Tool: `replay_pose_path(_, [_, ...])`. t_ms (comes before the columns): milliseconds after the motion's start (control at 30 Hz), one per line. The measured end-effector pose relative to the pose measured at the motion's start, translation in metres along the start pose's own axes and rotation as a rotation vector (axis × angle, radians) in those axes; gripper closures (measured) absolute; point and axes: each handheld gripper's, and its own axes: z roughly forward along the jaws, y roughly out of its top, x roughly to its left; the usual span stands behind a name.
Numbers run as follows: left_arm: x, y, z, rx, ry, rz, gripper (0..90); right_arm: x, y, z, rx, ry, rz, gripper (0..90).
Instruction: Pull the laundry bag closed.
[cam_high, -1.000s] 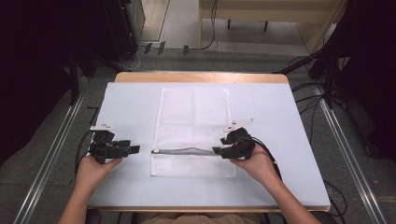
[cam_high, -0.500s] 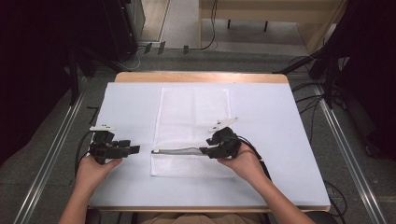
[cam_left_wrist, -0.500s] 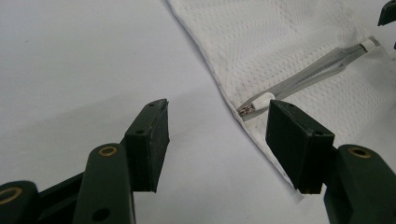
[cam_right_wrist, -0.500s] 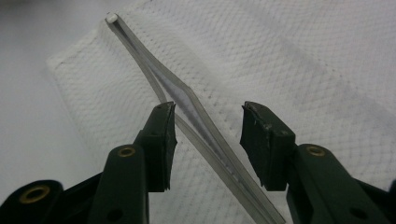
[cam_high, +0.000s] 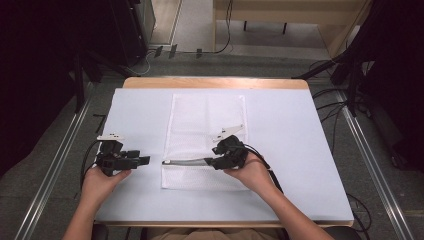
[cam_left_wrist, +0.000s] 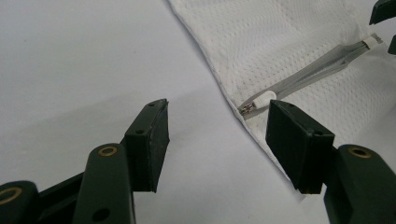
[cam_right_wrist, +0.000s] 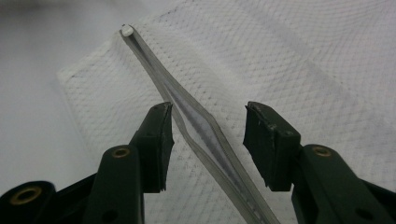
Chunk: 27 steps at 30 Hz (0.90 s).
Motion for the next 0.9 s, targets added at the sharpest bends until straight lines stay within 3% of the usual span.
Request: replay_pose_path(900, [0.003, -0.001, -0.001, -0.004, 0.003, 0.001, 40.2, 0.024, 0.023, 0.04, 0.01, 0.068, -0.031, 58.5])
